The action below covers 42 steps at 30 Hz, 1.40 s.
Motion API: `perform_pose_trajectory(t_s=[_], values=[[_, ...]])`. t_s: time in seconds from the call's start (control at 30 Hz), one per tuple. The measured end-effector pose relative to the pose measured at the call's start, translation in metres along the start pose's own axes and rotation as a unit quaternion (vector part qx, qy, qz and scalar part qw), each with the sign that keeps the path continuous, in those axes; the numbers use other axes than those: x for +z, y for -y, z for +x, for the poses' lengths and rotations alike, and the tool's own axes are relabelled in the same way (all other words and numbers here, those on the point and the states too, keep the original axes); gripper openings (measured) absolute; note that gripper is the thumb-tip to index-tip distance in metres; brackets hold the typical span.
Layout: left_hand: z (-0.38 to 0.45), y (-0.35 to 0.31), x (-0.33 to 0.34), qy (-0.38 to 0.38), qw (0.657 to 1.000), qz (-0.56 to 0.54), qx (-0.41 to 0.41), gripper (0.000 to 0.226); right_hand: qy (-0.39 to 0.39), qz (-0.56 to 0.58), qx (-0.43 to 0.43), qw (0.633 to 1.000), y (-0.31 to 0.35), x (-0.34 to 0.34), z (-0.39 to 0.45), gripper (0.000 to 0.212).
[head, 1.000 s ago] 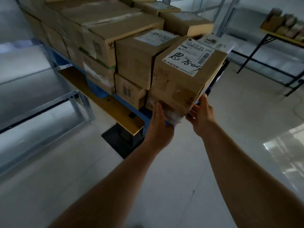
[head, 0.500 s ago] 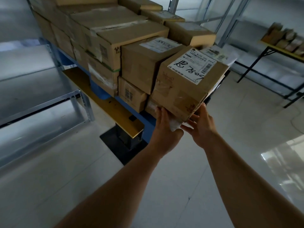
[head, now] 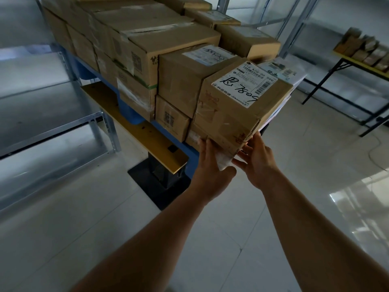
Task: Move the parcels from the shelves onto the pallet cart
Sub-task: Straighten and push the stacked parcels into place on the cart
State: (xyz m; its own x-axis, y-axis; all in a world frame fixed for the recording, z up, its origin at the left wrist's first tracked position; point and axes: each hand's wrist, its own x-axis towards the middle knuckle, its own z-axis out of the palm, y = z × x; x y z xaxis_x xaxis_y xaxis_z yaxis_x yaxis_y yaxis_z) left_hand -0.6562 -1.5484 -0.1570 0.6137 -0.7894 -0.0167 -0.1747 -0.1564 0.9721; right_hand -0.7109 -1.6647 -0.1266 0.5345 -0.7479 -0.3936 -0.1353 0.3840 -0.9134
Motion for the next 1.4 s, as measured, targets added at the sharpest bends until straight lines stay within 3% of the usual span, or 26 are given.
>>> perform_pose_trajectory(t_s=[0.23, 0.3, 0.43, 0.57, 0.7, 0.9, 0.97, 1.03, 1.07, 1.13, 1.17, 1.23, 1.33, 1.4], values=[[-0.003, 0.0, -0.014, -0.017, 1.0, 0.005, 0.008, 0.09, -0.022, -0.064, 0.006, 0.998, 0.007, -0.003, -0.007, 0.05], [-0.004, -0.003, -0.026, -0.043, 0.998, 0.042, 0.011, 0.091, -0.045, -0.074, -0.026, 0.996, 0.013, -0.006, -0.013, 0.057], [-0.001, -0.015, -0.052, -0.095, 0.983, 0.144, 0.07, 0.093, -0.017, -0.069, -0.099, 0.993, 0.021, -0.013, -0.03, 0.07], [0.003, -0.026, -0.063, -0.068, 0.961, 0.242, 0.116, 0.092, 0.032, -0.137, -0.169, 0.975, 0.018, -0.01, -0.046, 0.08], [0.01, -0.031, -0.065, -0.04, 0.948, 0.291, 0.124, 0.089, 0.049, -0.127, -0.188, 0.973, 0.025, -0.008, -0.045, 0.077], [0.011, -0.03, -0.076, -0.058, 0.953, 0.271, 0.125, 0.083, 0.07, -0.114, -0.183, 0.974, 0.026, -0.012, -0.044, 0.069], [0.01, -0.027, -0.084, -0.069, 0.96, 0.251, 0.1, 0.082, 0.08, -0.096, -0.171, 0.977, 0.023, -0.015, -0.044, 0.077], [0.011, -0.025, -0.094, -0.079, 0.967, 0.233, 0.074, 0.081, 0.059, -0.093, -0.165, 0.98, 0.025, -0.015, -0.044, 0.079], [0.013, -0.026, -0.098, -0.085, 0.968, 0.225, 0.065, 0.08, 0.029, -0.096, -0.179, 0.979, 0.027, -0.013, -0.044, 0.07], [0.015, -0.03, -0.106, -0.095, 0.972, 0.205, 0.055, 0.079, -0.072, -0.114, -0.255, 0.958, 0.04, -0.012, -0.043, 0.033], [0.016, -0.033, -0.109, -0.099, 0.974, 0.195, 0.056, 0.078, -0.131, -0.14, -0.3, 0.934, 0.051, -0.012, -0.041, 0.026], [0.018, -0.04, -0.112, -0.11, 0.975, 0.182, 0.067, 0.076, -0.209, -0.218, -0.364, 0.881, 0.079, -0.014, -0.03, 0.031], [0.022, -0.055, -0.116, -0.12, 0.975, 0.167, 0.079, 0.075, -0.207, -0.37, -0.369, 0.827, 0.127, -0.009, -0.008, 0.039], [0.028, -0.066, -0.117, -0.117, 0.982, 0.137, 0.06, 0.076, -0.162, -0.424, -0.355, 0.817, 0.156, 0.004, 0.006, 0.042]])
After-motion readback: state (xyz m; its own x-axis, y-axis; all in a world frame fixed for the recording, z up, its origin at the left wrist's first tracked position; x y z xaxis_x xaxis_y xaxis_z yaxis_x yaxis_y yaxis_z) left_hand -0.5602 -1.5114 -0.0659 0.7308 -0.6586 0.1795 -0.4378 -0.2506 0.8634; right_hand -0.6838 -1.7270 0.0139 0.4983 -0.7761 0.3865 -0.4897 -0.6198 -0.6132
